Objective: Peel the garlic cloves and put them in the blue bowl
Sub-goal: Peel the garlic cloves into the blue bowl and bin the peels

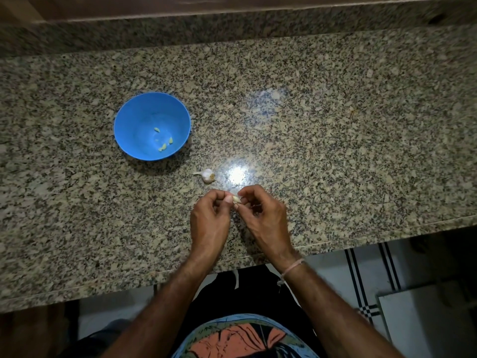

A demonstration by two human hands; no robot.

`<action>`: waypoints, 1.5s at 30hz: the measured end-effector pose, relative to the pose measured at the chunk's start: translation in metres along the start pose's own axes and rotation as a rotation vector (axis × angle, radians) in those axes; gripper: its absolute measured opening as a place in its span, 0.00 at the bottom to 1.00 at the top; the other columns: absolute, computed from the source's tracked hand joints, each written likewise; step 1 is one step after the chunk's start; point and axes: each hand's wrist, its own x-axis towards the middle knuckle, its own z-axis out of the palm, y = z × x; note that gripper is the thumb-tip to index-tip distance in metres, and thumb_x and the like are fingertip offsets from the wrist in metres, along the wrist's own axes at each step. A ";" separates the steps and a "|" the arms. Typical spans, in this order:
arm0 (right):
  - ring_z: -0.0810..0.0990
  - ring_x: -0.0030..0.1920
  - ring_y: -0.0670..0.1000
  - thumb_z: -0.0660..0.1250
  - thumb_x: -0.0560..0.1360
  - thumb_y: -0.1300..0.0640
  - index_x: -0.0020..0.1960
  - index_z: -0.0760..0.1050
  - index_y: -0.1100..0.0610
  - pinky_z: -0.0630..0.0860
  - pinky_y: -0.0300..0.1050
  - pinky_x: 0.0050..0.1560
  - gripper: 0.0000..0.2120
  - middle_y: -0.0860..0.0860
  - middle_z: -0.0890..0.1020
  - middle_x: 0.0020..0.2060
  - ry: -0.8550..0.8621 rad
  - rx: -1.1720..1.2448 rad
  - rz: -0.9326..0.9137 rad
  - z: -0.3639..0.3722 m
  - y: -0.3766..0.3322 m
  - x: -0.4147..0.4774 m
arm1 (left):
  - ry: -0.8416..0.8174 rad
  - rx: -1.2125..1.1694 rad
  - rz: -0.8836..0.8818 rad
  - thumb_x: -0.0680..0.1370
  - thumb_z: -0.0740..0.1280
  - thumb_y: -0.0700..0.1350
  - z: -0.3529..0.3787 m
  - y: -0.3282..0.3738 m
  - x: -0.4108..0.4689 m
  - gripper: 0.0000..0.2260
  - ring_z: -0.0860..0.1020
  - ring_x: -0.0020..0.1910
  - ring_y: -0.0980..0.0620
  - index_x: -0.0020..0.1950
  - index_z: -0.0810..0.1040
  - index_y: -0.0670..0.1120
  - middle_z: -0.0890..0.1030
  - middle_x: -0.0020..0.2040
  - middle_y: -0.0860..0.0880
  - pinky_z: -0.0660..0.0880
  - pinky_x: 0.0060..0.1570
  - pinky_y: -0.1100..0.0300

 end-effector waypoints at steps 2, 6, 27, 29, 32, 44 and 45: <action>0.83 0.42 0.46 0.74 0.78 0.61 0.53 0.80 0.55 0.83 0.49 0.43 0.06 0.45 0.82 0.43 0.001 -0.021 -0.038 0.001 0.001 0.001 | 0.008 0.052 0.019 0.84 0.68 0.48 0.000 0.001 -0.002 0.05 0.81 0.45 0.57 0.54 0.82 0.49 0.83 0.45 0.55 0.73 0.39 0.64; 0.83 0.42 0.48 0.74 0.79 0.61 0.50 0.79 0.56 0.83 0.52 0.43 0.04 0.46 0.83 0.41 0.013 0.043 -0.006 0.000 -0.001 0.000 | 0.025 0.146 0.080 0.84 0.67 0.51 -0.002 0.005 -0.005 0.04 0.79 0.42 0.60 0.51 0.80 0.53 0.82 0.42 0.57 0.70 0.37 0.62; 0.83 0.57 0.44 0.69 0.80 0.67 0.62 0.82 0.56 0.83 0.42 0.58 0.14 0.48 0.84 0.57 -0.002 0.136 0.160 0.000 0.000 -0.009 | -0.011 -0.026 -0.069 0.85 0.64 0.53 -0.006 -0.001 -0.006 0.15 0.74 0.34 0.52 0.41 0.78 0.48 0.78 0.35 0.52 0.66 0.35 0.58; 0.84 0.56 0.47 0.73 0.79 0.62 0.64 0.81 0.55 0.83 0.42 0.57 0.14 0.48 0.85 0.56 -0.019 0.217 0.186 0.000 -0.003 -0.008 | -0.017 -0.044 -0.097 0.85 0.64 0.53 -0.004 -0.002 -0.007 0.16 0.76 0.35 0.52 0.41 0.80 0.47 0.80 0.36 0.50 0.68 0.36 0.58; 0.85 0.51 0.49 0.76 0.77 0.59 0.56 0.83 0.56 0.84 0.46 0.54 0.08 0.49 0.86 0.49 -0.006 0.295 0.208 0.003 -0.008 -0.008 | -0.040 -0.029 -0.105 0.85 0.64 0.54 -0.003 -0.002 -0.010 0.17 0.74 0.34 0.52 0.41 0.80 0.47 0.79 0.35 0.50 0.66 0.34 0.58; 0.87 0.54 0.56 0.72 0.79 0.66 0.55 0.84 0.63 0.84 0.52 0.58 0.06 0.57 0.88 0.50 -0.012 0.600 0.463 0.003 -0.015 -0.013 | -0.053 -0.039 0.060 0.80 0.72 0.48 -0.015 -0.020 -0.009 0.01 0.84 0.44 0.56 0.50 0.81 0.53 0.85 0.43 0.54 0.78 0.42 0.61; 0.87 0.54 0.55 0.72 0.79 0.66 0.56 0.84 0.61 0.84 0.51 0.57 0.07 0.56 0.88 0.50 -0.022 0.572 0.460 0.003 -0.015 -0.012 | -0.019 -0.004 0.064 0.80 0.72 0.47 -0.019 -0.021 -0.008 0.01 0.83 0.43 0.59 0.50 0.81 0.53 0.84 0.42 0.55 0.76 0.39 0.65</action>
